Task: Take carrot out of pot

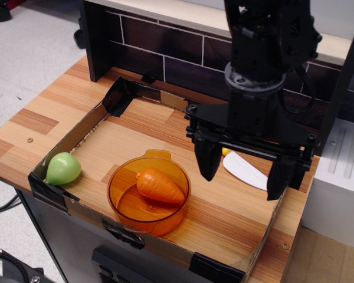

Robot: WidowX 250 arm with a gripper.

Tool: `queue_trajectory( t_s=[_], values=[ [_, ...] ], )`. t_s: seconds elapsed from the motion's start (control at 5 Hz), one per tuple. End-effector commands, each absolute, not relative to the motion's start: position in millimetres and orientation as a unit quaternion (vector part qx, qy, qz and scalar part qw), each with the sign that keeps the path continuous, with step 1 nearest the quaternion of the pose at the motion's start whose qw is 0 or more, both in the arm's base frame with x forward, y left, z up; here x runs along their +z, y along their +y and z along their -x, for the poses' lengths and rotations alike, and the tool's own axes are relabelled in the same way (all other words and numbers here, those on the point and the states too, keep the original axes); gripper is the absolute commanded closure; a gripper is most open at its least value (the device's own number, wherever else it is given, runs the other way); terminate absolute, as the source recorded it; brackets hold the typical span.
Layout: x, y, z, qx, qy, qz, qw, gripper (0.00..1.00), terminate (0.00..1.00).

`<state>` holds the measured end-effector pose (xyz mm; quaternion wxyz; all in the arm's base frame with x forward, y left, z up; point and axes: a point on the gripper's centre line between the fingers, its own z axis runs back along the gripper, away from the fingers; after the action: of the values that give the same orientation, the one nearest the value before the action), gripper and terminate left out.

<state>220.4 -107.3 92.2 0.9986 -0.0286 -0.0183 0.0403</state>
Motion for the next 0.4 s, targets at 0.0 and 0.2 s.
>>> queue_trajectory(
  t_s=[0.0, 0.2],
  values=[
    [92.2, -107.3, -220.4, 0.040, -0.018, 0.029, 0.999, 0.00, 0.00],
    [108.5, -84.1, -217.4, 0.107, -0.067, 0.044, 0.991, 0.00, 0.00]
  ],
)
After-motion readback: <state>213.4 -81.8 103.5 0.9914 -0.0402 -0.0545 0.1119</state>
